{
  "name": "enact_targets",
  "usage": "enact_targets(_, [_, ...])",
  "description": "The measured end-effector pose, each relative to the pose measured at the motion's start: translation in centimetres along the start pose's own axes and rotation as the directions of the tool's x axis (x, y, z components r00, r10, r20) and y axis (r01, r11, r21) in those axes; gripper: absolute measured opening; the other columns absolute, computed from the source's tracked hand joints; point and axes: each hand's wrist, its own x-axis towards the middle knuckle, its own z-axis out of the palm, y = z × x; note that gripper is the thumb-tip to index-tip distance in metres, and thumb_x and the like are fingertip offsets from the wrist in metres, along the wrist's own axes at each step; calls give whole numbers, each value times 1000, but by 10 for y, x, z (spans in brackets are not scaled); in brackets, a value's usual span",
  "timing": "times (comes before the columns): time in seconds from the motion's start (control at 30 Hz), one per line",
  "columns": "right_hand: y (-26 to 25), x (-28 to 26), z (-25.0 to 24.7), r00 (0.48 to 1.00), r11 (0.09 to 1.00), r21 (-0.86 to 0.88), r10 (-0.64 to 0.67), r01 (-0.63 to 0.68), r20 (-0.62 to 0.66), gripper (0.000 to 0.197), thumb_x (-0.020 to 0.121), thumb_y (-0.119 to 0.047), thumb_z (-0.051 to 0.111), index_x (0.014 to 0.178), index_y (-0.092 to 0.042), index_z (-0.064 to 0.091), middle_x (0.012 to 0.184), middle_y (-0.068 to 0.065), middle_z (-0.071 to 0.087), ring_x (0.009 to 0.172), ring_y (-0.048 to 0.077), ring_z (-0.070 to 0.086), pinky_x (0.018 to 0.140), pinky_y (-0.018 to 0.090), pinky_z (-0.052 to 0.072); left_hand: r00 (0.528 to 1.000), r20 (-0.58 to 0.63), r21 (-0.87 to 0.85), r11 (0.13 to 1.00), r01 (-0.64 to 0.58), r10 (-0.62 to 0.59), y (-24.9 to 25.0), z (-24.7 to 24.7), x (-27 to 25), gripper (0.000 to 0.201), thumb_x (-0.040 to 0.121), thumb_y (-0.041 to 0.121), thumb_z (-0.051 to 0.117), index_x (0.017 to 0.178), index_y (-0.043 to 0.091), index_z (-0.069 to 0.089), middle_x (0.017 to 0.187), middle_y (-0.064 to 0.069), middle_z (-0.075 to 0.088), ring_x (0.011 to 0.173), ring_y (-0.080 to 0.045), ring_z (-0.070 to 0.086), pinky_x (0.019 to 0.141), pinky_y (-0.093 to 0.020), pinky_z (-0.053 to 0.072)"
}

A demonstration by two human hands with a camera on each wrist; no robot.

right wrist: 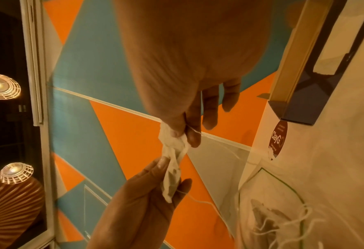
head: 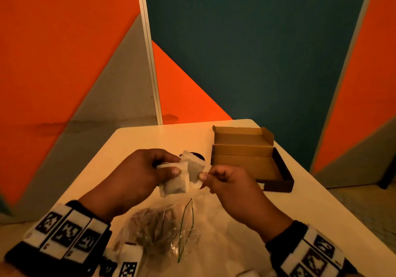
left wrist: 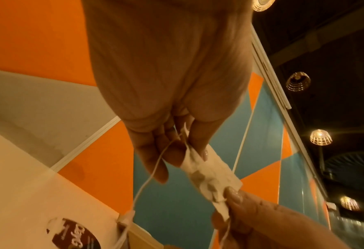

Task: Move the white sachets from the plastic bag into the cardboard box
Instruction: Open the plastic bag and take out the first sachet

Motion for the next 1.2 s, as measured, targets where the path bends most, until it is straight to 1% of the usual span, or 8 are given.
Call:
enact_targets(0.13, [2,1,-1,1000,997,-70,11,-10,18,24,90,-40,64,76,-24,75,72,-12,69,70,2,62,65,28,51,991,-61,106,988,-114,121,4,-9,-2,36,81,25,77,109,44,67,85,10,70,80,-7,68,77,-32,55])
enact_targets(0.23, [-2,-1,1,996,990,-131,-34,44,80,20,92,-31,64,76,-25,75,67,-19,66,65,-5,58,61,17,44,980,97,283,939,-197,176,20,-3,-8,44,82,27,77,112,54,61,85,19,67,81,5,64,72,-12,50])
enact_targets(0.33, [-7,0,3,988,975,-196,-75,102,138,19,92,-25,62,77,-28,74,72,-17,68,67,-4,60,62,17,46,939,243,553,761,-339,242,28,8,-5,26,88,27,69,108,44,69,95,24,63,79,9,56,67,0,37])
enact_targets(0.47, [-8,0,-4,985,977,-205,-19,54,170,16,92,-39,61,91,-33,76,83,-19,73,79,-4,65,77,18,52,946,252,632,705,-322,207,23,-2,4,14,92,31,63,101,32,73,96,16,62,87,0,55,75,-16,42])
enact_targets(0.63, [-1,-2,-29,986,955,-293,95,-50,141,15,91,-46,58,82,-43,69,77,-28,65,74,-9,59,62,5,38,985,129,610,774,-168,113,13,-27,6,10,93,35,62,93,37,72,93,22,63,84,2,57,67,-12,41])
enact_targets(0.73, [7,0,-37,985,927,-364,136,-88,109,16,91,-49,57,87,-40,71,79,-28,61,75,-4,55,63,8,37,992,107,582,805,-118,69,7,-32,8,10,93,34,64,86,39,70,87,25,64,80,4,59,64,-11,41])
enact_targets(1.03, [21,6,-41,976,902,-411,191,-132,107,11,91,-48,57,86,-43,65,84,-24,57,76,-2,51,69,17,41,993,114,202,979,-17,-6,-9,-38,3,14,91,30,65,82,33,75,83,1,76,81,-23,68,80,-42,54])
enact_targets(1.2, [6,4,-34,991,948,-313,93,-59,95,11,93,-42,57,91,-53,57,86,-31,54,79,-8,52,65,6,36,987,160,83,997,6,-19,-10,-29,1,16,91,25,66,80,21,77,80,-4,74,69,-18,64,67,-25,52])
